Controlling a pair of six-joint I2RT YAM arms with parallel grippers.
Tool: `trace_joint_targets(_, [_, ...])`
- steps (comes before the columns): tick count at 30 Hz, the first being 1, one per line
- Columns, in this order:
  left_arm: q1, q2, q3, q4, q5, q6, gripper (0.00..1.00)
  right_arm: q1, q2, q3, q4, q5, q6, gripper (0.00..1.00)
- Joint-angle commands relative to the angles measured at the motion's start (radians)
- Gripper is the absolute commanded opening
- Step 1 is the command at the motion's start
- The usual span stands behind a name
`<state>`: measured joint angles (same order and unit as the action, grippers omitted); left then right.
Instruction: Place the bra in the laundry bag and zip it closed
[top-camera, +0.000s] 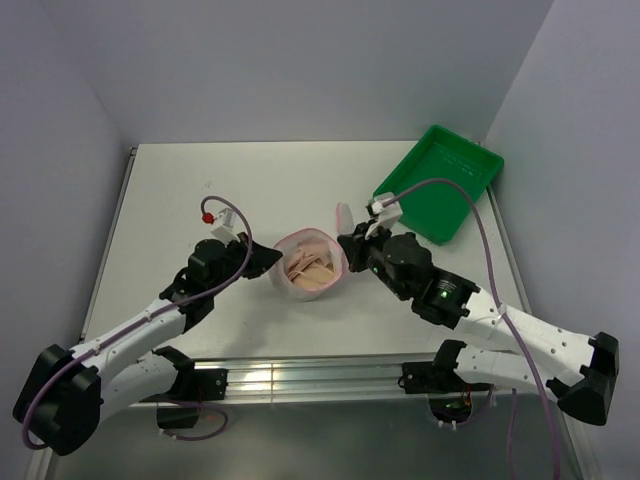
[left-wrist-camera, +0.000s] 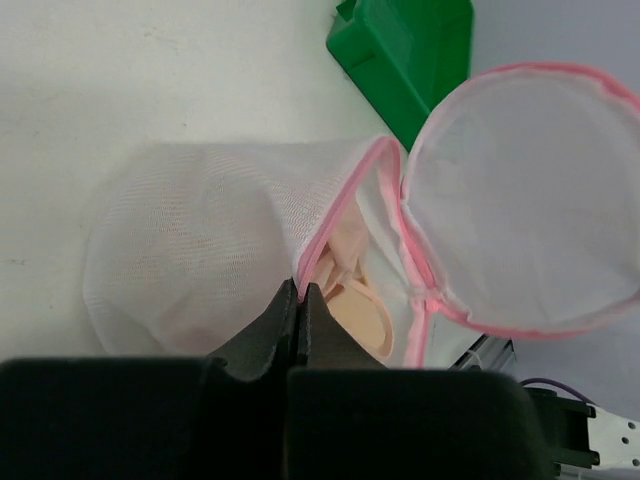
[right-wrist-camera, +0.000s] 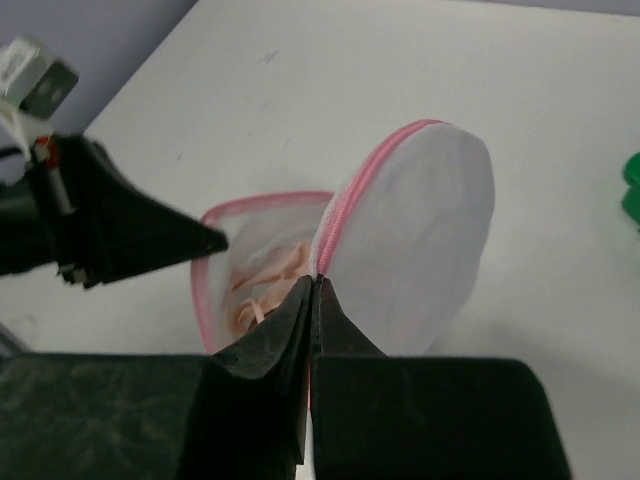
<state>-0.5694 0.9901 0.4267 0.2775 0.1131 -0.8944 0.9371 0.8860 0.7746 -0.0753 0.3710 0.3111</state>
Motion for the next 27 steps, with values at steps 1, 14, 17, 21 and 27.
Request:
trace_joint_targets(1, [-0.003, 0.024, 0.007, 0.140, -0.015, 0.038, 0.00, 0.075, 0.071, 0.075, 0.008, -0.043, -0.069, 0.00])
trace_joint_targets(14, [0.009, 0.142, 0.029, 0.245, 0.002, 0.042, 0.00, 0.186, 0.462, 0.334, 0.002, -0.107, 0.126, 0.42])
trace_joint_targets(17, [0.035, 0.157, 0.023, 0.270, 0.028, 0.029, 0.00, 0.149, 0.446, 0.344, -0.032, -0.127, 0.172, 0.77])
trace_joint_targets(21, [0.065, 0.151, 0.021, 0.269, 0.063, 0.029, 0.00, 0.068, 0.294, 0.183, 0.005, -0.118, 0.215, 0.77])
trace_joint_targets(27, [0.101, 0.170, 0.058, 0.206, 0.094, 0.037, 0.07, 0.002, 0.087, -0.097, 0.052, -0.067, 0.364, 0.63])
